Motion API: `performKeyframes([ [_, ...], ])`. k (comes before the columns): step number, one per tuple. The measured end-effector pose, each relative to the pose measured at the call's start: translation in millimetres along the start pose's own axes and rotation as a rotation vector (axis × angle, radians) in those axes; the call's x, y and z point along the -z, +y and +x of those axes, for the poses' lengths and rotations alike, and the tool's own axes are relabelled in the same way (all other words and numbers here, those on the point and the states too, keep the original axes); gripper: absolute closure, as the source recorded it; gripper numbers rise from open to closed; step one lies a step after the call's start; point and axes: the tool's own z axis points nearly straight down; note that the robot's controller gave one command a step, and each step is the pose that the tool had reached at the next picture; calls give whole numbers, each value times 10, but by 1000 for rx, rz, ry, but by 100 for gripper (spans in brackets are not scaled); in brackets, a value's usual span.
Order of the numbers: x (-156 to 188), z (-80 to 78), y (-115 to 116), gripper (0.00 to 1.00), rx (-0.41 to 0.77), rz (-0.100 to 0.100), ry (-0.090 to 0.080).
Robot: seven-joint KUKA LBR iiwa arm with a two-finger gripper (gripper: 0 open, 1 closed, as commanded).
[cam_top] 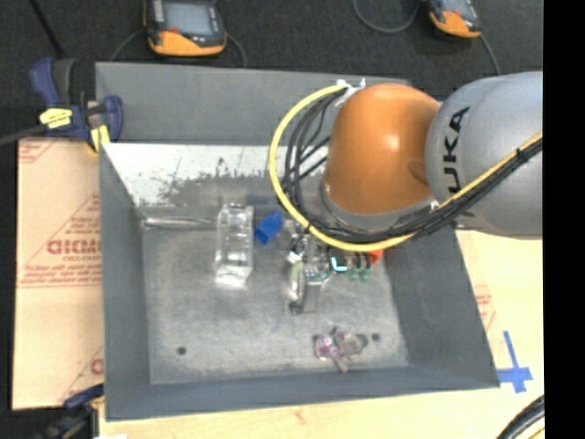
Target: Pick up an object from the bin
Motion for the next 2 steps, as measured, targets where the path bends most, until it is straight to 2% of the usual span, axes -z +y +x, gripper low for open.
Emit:
performKeyframes([
  [1, -1560, -519, 525, 0, -131, -2, -13],
  [2, -1529, -810, 225, 0, -110, -1, -10],
])
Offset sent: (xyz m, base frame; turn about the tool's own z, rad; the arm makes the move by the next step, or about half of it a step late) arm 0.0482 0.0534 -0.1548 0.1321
